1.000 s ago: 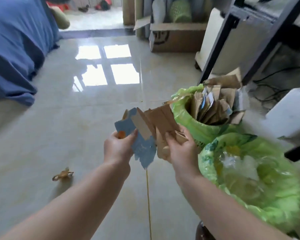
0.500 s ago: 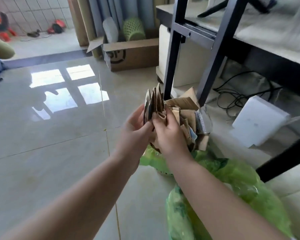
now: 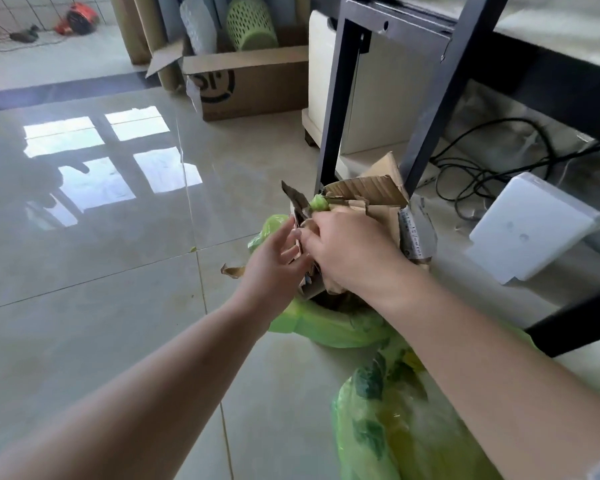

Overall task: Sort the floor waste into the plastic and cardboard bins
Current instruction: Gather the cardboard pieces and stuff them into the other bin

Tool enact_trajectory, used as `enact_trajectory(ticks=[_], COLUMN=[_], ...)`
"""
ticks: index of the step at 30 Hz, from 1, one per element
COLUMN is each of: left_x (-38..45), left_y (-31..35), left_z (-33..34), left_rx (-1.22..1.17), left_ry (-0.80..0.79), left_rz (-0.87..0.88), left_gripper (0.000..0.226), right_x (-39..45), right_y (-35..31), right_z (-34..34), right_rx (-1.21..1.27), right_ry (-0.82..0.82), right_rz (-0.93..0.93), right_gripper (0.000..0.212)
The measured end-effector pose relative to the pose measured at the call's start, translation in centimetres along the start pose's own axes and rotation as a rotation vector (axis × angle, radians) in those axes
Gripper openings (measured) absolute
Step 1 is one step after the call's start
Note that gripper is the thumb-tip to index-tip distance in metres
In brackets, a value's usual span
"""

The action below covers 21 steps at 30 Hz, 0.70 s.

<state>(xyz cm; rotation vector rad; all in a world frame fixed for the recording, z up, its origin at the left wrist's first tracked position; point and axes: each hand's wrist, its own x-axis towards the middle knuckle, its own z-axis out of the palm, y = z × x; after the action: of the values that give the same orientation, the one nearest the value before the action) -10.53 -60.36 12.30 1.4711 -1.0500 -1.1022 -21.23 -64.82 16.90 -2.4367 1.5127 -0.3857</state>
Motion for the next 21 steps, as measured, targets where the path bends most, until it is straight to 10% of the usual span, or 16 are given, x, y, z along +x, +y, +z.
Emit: enact_trajectory(ticks=[12, 17, 21], left_x=[-0.7, -0.5, 0.1], left_y=[-2.7, -2.8, -3.0], left_z=[-1.2, -1.2, -0.8], left_rx=[0.118, 0.053, 0.470], left_ry=[0.027, -0.016, -0.005], left_rz=[0.144, 0.180, 0.249], left_gripper=[0.080, 0.082, 0.075], right_x=[-2.5, -2.4, -2.1], right_y=[0.6, 2.4, 3.8], right_z=[4.2, 4.0, 4.4], right_rx=[0.662, 0.774, 0.561], right_ry=[-0.065, -0.136, -0.055], right_rz=[-0.046, -0.024, 0.092], right_gripper=[0.068, 0.062, 0.065])
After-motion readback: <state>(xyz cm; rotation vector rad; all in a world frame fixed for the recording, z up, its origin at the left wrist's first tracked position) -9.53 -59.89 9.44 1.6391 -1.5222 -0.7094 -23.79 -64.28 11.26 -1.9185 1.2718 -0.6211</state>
